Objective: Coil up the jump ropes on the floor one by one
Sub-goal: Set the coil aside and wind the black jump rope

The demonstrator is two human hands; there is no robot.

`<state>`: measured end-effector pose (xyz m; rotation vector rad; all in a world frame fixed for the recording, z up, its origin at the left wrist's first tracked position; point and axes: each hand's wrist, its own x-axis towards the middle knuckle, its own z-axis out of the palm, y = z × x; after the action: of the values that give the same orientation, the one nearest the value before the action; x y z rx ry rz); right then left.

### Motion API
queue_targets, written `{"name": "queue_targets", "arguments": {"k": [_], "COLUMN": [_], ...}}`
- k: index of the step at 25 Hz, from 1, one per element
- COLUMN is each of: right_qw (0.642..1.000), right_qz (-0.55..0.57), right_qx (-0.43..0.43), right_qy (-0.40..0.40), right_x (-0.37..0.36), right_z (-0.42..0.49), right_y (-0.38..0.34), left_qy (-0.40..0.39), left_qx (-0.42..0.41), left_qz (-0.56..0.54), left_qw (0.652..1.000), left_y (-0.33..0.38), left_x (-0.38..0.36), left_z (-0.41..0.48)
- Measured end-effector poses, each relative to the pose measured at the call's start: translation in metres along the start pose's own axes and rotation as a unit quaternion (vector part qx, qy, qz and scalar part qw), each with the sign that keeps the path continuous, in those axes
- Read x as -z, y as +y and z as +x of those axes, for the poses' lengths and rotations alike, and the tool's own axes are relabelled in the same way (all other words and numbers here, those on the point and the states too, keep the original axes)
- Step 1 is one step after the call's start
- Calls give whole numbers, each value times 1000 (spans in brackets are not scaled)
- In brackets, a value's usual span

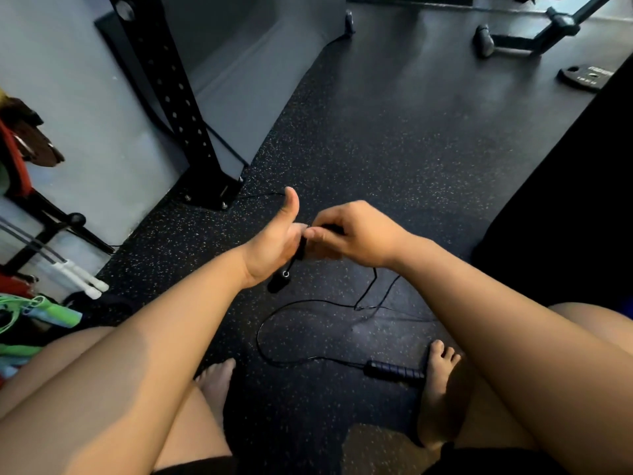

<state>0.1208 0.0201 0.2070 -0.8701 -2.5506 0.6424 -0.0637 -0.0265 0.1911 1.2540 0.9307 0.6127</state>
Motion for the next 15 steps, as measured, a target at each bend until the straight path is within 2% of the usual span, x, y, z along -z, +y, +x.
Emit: {"name": "queue_targets", "arguments": {"k": [4, 7, 9, 12, 15], "right_qw": [989, 977, 963, 924, 917], "right_qz": [122, 160, 204, 306, 310], "right_qx": [-58, -119, -164, -227, -250], "right_qy": [58, 70, 59, 19, -36], "right_x": [6, -8, -24, -41, -49], "right_z": [-2, -7, -11, -16, -18], "right_y": [23, 37, 38, 31, 29], "left_qy": [12, 42, 46, 52, 70], "left_qx": [34, 17, -6, -63, -119], "left_qz": [-3, -92, -170, -281, -331], "left_qw": [999, 995, 984, 956, 933], "left_y": [9, 15, 18, 19, 22], "left_x": [-5, -4, -4, -2, 3], "left_z": [-5, -8, -9, -11, -12]}}
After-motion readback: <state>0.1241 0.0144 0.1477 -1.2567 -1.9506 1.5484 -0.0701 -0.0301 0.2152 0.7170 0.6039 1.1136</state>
